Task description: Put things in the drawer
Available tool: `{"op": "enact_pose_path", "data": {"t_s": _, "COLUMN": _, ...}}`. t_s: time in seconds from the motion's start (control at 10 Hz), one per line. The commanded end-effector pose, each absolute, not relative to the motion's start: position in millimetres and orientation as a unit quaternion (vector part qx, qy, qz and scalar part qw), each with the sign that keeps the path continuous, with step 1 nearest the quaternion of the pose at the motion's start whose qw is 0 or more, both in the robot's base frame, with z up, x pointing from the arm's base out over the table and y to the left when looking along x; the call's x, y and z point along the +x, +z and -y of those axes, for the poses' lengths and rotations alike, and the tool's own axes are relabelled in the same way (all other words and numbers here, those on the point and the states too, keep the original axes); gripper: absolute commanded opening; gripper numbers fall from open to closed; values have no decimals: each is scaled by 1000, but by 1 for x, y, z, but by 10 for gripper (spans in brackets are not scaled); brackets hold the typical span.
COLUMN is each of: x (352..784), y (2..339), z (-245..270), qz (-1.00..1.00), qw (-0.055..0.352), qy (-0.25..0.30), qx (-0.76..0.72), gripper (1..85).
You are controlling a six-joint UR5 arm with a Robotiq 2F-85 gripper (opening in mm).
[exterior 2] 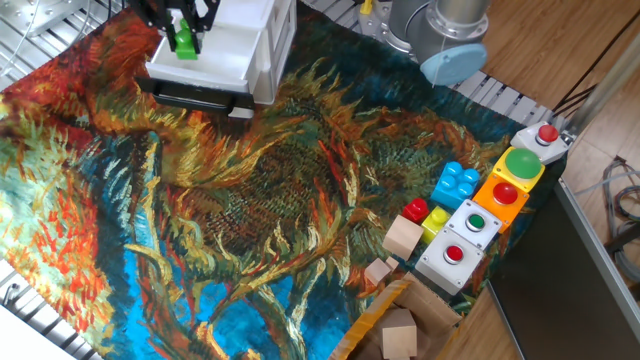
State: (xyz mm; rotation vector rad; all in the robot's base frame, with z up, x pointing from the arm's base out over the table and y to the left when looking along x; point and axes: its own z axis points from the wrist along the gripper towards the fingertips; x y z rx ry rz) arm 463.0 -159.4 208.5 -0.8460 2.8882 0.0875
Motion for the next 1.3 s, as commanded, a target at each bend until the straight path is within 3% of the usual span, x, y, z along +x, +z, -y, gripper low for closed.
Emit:
{"op": "enact_pose_path", "data": {"t_s": 0.0, "x": 452, "y": 192, "z": 155, "qz": -960, "qw": 76, "qy": 28, "qx": -267, "gripper": 13}}
{"op": "enact_pose_path", "data": {"t_s": 0.7, "x": 454, "y": 179, "z": 154, "qz": -960, "qw": 75, "qy": 30, "qx": -267, "gripper": 13}}
{"op": "enact_pose_path", "data": {"t_s": 1.2, "x": 465, "y": 178, "z": 165, "qz": -954, "qw": 71, "qy": -5, "qx": -292, "gripper": 37}}
